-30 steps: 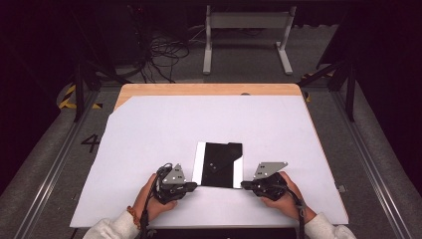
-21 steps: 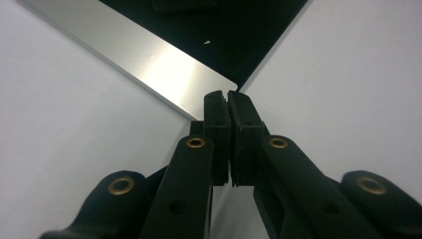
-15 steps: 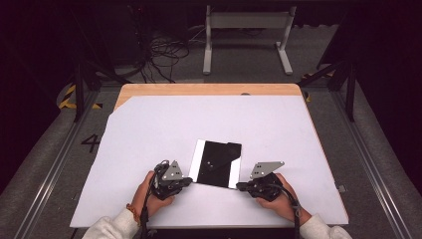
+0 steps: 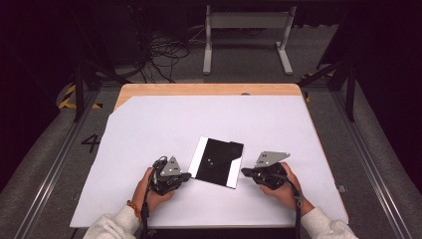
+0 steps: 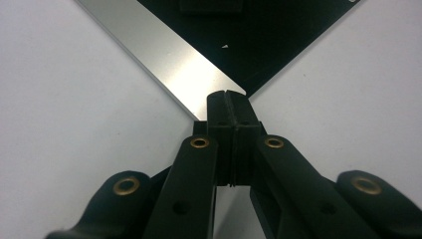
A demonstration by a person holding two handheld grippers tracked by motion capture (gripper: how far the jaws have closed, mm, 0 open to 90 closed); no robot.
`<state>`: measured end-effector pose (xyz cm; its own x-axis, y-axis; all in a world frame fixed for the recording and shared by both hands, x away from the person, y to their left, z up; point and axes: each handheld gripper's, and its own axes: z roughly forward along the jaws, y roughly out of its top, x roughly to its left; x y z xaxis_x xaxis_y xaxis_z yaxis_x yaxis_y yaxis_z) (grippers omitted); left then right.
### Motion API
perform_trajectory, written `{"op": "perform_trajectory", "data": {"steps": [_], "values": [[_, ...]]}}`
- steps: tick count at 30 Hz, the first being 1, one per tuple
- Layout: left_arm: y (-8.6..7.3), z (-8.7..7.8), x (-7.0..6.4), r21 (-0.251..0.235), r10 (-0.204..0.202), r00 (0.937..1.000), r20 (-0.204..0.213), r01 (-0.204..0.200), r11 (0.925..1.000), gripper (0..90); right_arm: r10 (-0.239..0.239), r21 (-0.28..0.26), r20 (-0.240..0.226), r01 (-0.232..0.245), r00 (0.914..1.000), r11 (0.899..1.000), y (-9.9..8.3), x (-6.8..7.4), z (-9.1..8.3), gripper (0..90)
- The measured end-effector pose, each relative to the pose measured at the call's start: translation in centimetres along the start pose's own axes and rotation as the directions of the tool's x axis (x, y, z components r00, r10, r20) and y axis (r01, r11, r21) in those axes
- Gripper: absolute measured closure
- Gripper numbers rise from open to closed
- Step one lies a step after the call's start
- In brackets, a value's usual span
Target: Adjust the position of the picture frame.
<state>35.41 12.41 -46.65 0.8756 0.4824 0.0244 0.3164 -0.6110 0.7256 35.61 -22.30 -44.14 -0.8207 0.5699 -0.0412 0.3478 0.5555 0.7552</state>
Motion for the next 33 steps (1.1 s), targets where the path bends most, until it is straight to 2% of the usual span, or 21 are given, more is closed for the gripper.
{"op": "perform_trajectory", "data": {"steps": [2,5,6,9,13,16,18,21,22,28,31,33], "values": [[0.0,0.0,0.1,0.000,-0.004,1.0000,-0.005,0.004,1.0000,90.0,0.040,-0.022,0.015,-0.040,0.9991,0.999,0.0,-1.6,-0.4,90.0],[0.1,0.1,0.2,0.000,-0.005,0.9999,-0.011,0.005,1.0000,90.0,0.062,-0.030,0.066,-0.060,0.9959,0.998,-0.1,-3.4,-0.8,90.0],[0.1,0.1,0.3,-0.001,-0.007,0.9999,-0.011,0.007,1.0000,90.0,0.087,-0.041,0.073,-0.084,0.9936,0.996,-0.1,-4.1,-0.9,90.0],[0.2,0.2,0.5,0.000,-0.006,0.9999,-0.013,0.006,1.0000,90.0,0.105,-0.042,0.108,-0.101,0.9886,0.994,-0.1,-5.4,-0.9,90.0],[0.2,0.4,0.9,-0.007,-0.012,0.9999,-0.010,0.012,0.9999,90.0,0.114,-0.029,0.141,-0.111,0.9834,0.993,0.1,-6.9,0.4,90.0],[0.3,0.5,1.3,-0.007,-0.011,0.9998,-0.016,0.011,0.9999,90.0,0.091,0.003,0.164,-0.093,0.9823,0.996,0.3,-7.3,1.4,90.0],[0.4,0.5,1.4,-0.006,-0.011,0.9997,-0.024,0.011,0.9999,90.0,0.105,0.004,0.158,-0.107,0.9817,0.994,0.4,-7.6,1.9,90.0],[0.5,0.6,1.5,-0.007,-0.008,0.9997,-0.024,0.008,0.9999,90.0,0.095,0.016,0.172,-0.099,0.9805,0.995,0.7,-7.9,2.2,90.0],[0.5,0.6,1.6,-0.006,-0.012,0.9997,-0.023,0.012,0.9999,90.0,0.118,-0.007,0.157,-0.118,0.9806,0.993,0.9,-8.2,2.3,90.0],[0.7,0.8,1.8,-0.001,-0.011,0.9994,-0.032,0.011,0.9999,90.0,0.107,0.004,0.163,-0.109,0.9809,0.994,1.4,-8.1,3.1,90.0],[0.9,1.0,2.2,-0.002,-0.018,0.9991,-0.038,0.018,0.9998,90.0,0.115,0.008,0.182,-0.118,0.9766,0.993,1.3,-8.3,3.4,90.0],[1.0,1.1,2.4,-0.002,-0.021,0.9989,-0.042,0.021,0.9998,90.0,0.125,0.006,0.176,-0.128,0.9765,0.992,1.2,-8.5,3.5,90.0]]}}
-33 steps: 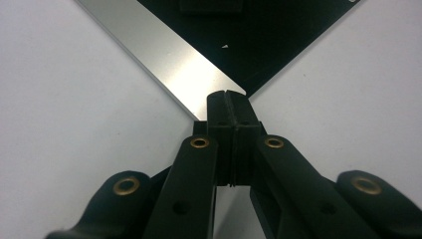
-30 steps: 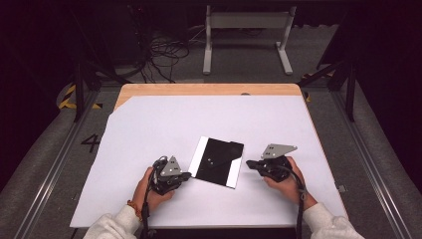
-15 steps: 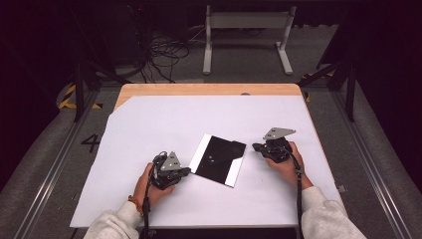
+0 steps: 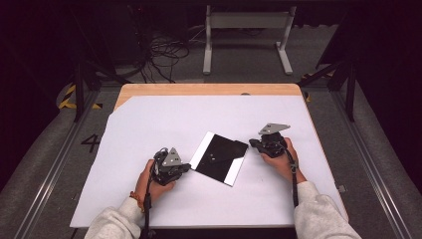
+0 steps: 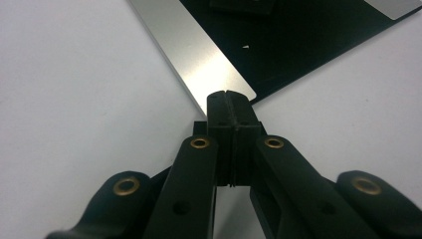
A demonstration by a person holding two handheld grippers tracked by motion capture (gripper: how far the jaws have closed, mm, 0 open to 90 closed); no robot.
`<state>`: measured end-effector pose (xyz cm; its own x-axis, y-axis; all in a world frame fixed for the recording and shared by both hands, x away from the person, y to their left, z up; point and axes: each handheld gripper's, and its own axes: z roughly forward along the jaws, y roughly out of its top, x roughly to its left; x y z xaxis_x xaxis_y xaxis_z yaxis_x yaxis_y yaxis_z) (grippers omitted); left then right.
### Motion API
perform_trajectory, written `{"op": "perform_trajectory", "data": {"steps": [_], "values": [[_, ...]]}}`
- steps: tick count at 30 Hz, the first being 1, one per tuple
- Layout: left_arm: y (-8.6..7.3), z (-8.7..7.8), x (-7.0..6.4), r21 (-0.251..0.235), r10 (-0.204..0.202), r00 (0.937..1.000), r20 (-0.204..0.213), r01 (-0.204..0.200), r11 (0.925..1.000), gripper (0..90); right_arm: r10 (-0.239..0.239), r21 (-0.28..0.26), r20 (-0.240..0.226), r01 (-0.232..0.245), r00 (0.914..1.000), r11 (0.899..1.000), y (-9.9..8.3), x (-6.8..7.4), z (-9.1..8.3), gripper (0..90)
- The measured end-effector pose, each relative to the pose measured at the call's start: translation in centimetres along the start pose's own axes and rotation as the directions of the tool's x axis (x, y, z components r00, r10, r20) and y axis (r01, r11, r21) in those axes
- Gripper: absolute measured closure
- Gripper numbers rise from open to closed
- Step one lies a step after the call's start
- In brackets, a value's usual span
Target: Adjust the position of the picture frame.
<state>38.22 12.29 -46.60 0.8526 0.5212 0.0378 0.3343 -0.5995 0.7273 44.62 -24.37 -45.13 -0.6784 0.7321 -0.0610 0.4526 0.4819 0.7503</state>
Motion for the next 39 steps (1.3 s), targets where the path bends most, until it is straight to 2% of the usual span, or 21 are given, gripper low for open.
{"op": "perform_trajectory", "data": {"steps": [10,15,19,23,25,27,28,32,39], "values": [[0.4,0.4,0.7,-0.001,-0.015,0.9998,-0.012,0.015,0.9999,90.0,0.005,0.006,-0.005,-0.005,1.0000,1.000,0.0,-0.1,0.6,90.0],[0.5,0.5,0.9,-0.002,-0.009,0.9998,-0.018,0.009,1.0000,90.0,0.015,0.004,-0.018,-0.014,0.9997,1.000,-0.1,-0.3,0.6,90.0],[0.5,0.5,1.1,0.003,-0.014,0.9996,-0.025,0.014,0.9999,90.0,-0.013,0.015,-0.042,0.013,0.9990,1.000,-0.1,-0.3,0.4,90.0],[0.6,0.6,1.7,0.002,-0.035,0.9991,-0.024,0.035,0.9994,90.0,-0.015,0.019,-0.121,0.018,0.9926,1.000,-0.3,-0.1,0.1,90.0],[0.6,0.6,1.8,0.003,-0.036,0.9991,-0.019,0.036,0.9993,90.0,-0.024,0.023,-0.125,0.027,0.9918,0.999,-0.3,0.2,0.1,90.0],[0.7,0.7,1.9,0.002,-0.037,0.9991,-0.022,0.037,0.9993,90.0,-0.051,0.036,-0.098,0.055,0.9938,0.998,-0.2,0.8,0.0,90.0],[0.7,0.7,2.0,0.002,-0.037,0.9990,-0.024,0.037,0.9993,90.0,-0.053,0.041,-0.099,0.058,0.9937,0.998,-0.2,0.9,-0.1,90.0],[0.8,0.8,1.9,0.006,-0.035,0.9988,-0.035,0.035,0.9994,90.0,-0.024,0.037,-0.129,0.029,0.9913,0.999,-0.6,1.0,-0.5,90.0],[1.1,1.1,2.2,0.007,-0.025,0.9981,-0.056,0.025,0.9997,89.8,-0.048,0.053,-0.156,0.057,0.9867,0.997,-1.1,1.7,-1.4,90.0]]}}
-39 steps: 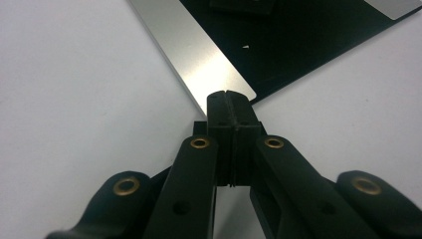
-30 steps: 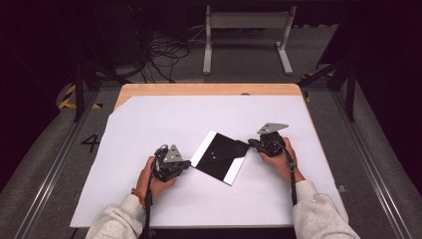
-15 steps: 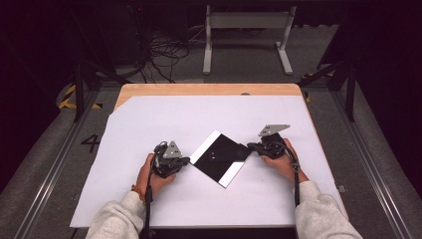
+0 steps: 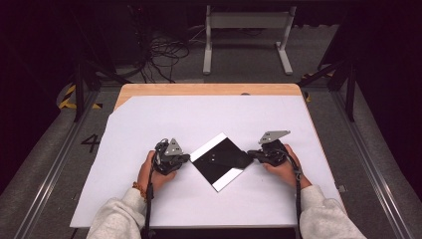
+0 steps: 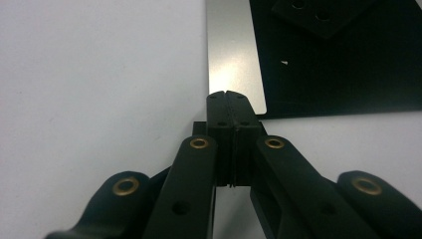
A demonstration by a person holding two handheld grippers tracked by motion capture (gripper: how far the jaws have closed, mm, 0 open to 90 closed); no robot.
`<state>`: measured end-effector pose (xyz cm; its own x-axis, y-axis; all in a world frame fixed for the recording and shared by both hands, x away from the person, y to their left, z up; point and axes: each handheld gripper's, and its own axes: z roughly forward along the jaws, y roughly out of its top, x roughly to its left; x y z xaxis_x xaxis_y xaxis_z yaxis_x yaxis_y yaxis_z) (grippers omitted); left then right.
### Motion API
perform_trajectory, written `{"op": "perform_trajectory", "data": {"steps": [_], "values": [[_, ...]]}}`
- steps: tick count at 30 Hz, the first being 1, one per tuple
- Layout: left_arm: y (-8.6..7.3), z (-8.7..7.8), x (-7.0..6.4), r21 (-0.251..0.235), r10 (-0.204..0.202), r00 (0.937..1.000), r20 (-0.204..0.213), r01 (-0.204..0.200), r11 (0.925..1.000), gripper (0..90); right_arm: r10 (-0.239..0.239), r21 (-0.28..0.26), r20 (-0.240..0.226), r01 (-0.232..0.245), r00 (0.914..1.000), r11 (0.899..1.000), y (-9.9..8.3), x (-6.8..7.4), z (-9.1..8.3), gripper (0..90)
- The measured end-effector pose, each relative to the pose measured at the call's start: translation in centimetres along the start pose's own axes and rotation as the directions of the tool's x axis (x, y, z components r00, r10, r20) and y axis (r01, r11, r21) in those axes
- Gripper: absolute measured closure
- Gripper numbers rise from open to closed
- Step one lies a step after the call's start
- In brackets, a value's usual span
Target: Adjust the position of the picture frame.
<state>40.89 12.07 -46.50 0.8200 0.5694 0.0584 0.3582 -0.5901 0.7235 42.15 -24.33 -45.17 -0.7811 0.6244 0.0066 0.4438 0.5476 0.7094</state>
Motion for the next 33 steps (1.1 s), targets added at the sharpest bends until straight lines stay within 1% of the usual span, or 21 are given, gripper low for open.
{"op": "perform_trajectory", "data": {"steps": [2,5,6,8,11,12,14,15,16,17,19,20,21,22,27,30,32,33], "values": [[0.1,0.1,0.0,0.001,0.009,0.9999,-0.012,-0.009,1.0000,89.7,-0.016,0.010,-0.006,0.017,0.9998,1.000,-0.2,0.4,-0.3,90.0],[0.3,0.3,0.1,0.002,0.005,0.9998,-0.021,-0.005,1.0000,89.5,-0.027,0.015,-0.026,0.027,0.9993,1.000,-0.5,1.0,-0.7,90.0],[0.6,0.4,0.2,0.009,-0.004,0.9998,-0.021,0.004,0.9999,89.4,-0.032,0.017,-0.029,0.033,0.9991,0.999,-0.6,1.3,-0.8,90.0],[0.8,0.7,0.3,0.009,-0.015,0.9994,-0.031,0.015,0.9999,89.6,-0.036,0.021,-0.044,0.037,0.9984,0.999,-0.8,1.6,-0.9,90.0],[1.0,1.0,0.5,-0.001,-0.027,0.9991,-0.033,0.027,0.9996,89.7,-0.043,0.024,-0.054,0.044,0.9976,0.999,-1.0,2.1,-1.2,90.0],[1.0,1.0,0.5,-0.001,-0.027,0.9991,-0.033,0.027,0.9996,89.7,-0.043,0.024,-0.054,0.044,0.9976,0.999,-1.0,2.1,-1.2,90.0],[1.2,1.3,0.6,-0.006,-0.040,0.9986,-0.036,0.039,0.9992,89.6,-0.049,0.022,-0.072,0.051,0.9962,0.998,-1.3,2.7,-1.5,90.0],[1.2,1.3,0.6,-0.006,-0.040,0.9986,-0.036,0.039,0.9992,89.7,-0.049,0.022,-0.072,0.051,0.9962,0.998,-1.3,2.7,-1.5,90.0],[1.3,1.5,0.5,-0.009,-0.036,0.9985,-0.042,0.036,0.9993,89.8,-0.056,0.022,-0.077,0.058,0.9955,0.998,-1.5,3.1,-1.6,90.0],[1.5,1.7,0.5,-0.011,-0.026,0.9982,-0.054,0.026,0.9996,89.9,-0.059,0.019,-0.072,0.060,0.9957,0.998,-1.6,3.3,-1.7,90.0],[1.6,1.7,0.5,-0.008,-0.031,0.9982,-0.051,0.031,0.9995,89.9,-0.059,0.018,-0.069,0.060,0.9958,0.998,-1.7,3.5,-1.8,90.0],[1.7,1.8,0.7,-0.009,-0.043,0.9981,-0.044,0.043,0.9990,89.9,-0.062,0.017,-0.071,0.064,0.9955,0.998,-1.8,3.7,-1.8,90.0],[1.9,2.0,0.8,-0.012,-0.033,0.9981,-0.052,0.033,0.9994,89.8,-0.070,0.017,-0.077,0.071,0.9946,0.997,-1.9,4.1,-1.9,90.0],[1.9,2.0,0.7,-0.011,-0.037,0.9981,-0.050,0.036,0.9993,89.8,-0.075,0.018,-0.075,0.076,0.9944,0.997,-1.9,4.2,-2.0,90.0],[2.1,2.2,0.8,-0.011,-0.048,0.9974,-0.053,0.047,0.9988,89.7,-0.077,0.017,-0.076,0.079,0.9941,0.997,-2.0,4.4,-2.0,90.0],[2.1,2.2,0.9,-0.011,-0.053,0.9969,-0.058,0.053,0.9986,88.1,-0.078,0.015,-0.066,0.079,0.9948,0.997,-2.1,4.6,-2.0,90.0],[2.1,2.2,0.9,-0.008,-0.055,0.9971,-0.054,0.054,0.9985,87.6,-0.081,0.015,-0.063,0.082,0.9948,0.997,-2.1,4.6,-2.0,90.0],[1.9,1.8,0.8,-0.014,-0.065,0.9972,-0.037,0.065,0.9978,87.6,-0.078,0.013,-0.055,0.079,0.9954,0.997,-2.1,4.7,-2.1,90.0]]}}
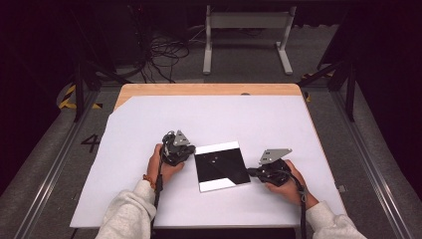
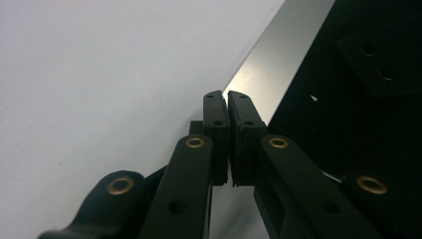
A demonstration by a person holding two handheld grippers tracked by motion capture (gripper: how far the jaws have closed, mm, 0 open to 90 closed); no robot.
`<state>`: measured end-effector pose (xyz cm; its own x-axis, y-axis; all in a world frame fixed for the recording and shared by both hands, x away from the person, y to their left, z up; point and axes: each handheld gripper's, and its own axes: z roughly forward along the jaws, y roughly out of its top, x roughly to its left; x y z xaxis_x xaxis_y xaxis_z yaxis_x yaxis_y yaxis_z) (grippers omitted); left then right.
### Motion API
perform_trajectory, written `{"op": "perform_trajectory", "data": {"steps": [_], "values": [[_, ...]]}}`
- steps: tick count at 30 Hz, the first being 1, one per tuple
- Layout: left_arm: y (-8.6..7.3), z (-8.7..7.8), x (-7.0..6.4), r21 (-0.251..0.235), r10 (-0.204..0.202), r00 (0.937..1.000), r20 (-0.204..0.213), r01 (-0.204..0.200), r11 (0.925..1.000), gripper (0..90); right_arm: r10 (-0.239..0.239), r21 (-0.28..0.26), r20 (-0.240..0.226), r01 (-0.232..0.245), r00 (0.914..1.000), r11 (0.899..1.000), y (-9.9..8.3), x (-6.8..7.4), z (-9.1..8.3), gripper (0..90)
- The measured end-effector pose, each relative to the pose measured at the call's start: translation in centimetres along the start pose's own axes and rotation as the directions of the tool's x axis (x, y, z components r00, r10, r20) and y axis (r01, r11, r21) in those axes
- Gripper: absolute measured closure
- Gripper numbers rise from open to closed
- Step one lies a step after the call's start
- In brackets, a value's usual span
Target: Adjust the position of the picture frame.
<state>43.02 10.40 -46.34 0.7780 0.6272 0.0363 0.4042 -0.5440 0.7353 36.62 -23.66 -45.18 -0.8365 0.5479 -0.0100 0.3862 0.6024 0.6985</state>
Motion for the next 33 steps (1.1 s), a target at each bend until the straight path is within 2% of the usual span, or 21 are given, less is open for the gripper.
{"op": "perform_trajectory", "data": {"steps": [7,9,14,19,21,24,28,33], "values": [[-0.9,-1.6,-1.3,0.014,0.026,0.9988,0.043,-0.027,0.9995,88.3,-0.002,0.007,-0.007,0.002,1.0000,1.000,-0.3,0.5,-0.4,90.0],[-1.5,-1.8,-2.1,0.026,0.037,0.9973,0.063,-0.039,0.9989,88.4,-0.013,0.009,-0.011,0.013,0.9999,1.000,-0.5,0.9,-0.7,90.0],[-1.8,-2.1,-2.5,0.022,0.041,0.9970,0.066,-0.043,0.9989,87.9,-0.008,0.004,-0.013,0.009,0.9999,1.000,-0.9,1.4,-1.0,90.0],[-1.5,-1.5,-2.7,0.005,0.049,0.9966,0.065,-0.050,0.9988,88.0,0.017,-0.015,-0.033,-0.018,0.9993,1.000,-1.3,1.4,-1.1,90.0],[-1.1,-1.1,-2.8,0.004,0.067,0.9962,0.056,-0.067,0.9977,89.8,0.011,-0.016,-0.031,-0.011,0.9995,1.000,-1.3,1.5,-1.1,90.0],[-0.9,-0.8,-2.4,0.002,0.036,0.9961,0.080,-0.037,0.9993,89.8,0.004,-0.013,-0.026,-0.004,0.9997,1.000,-1.3,1.6,-1.1,90.0],[-0.4,-0.3,-2.5,-0.005,0.070,0.9963,0.049,-0.070,0.9976,89.9,0.001,-0.012,-0.030,-0.002,0.9996,1.000,-1.3,1.6,-1.2,90.0],[0.2,0.3,-1.9,-0.005,0.053,0.9971,0.055,-0.053,0.9986,89.8,-0.009,-0.010,-0.018,0.009,0.9998,1.000,-1.3,1.7,-1.2,90.0]]}}
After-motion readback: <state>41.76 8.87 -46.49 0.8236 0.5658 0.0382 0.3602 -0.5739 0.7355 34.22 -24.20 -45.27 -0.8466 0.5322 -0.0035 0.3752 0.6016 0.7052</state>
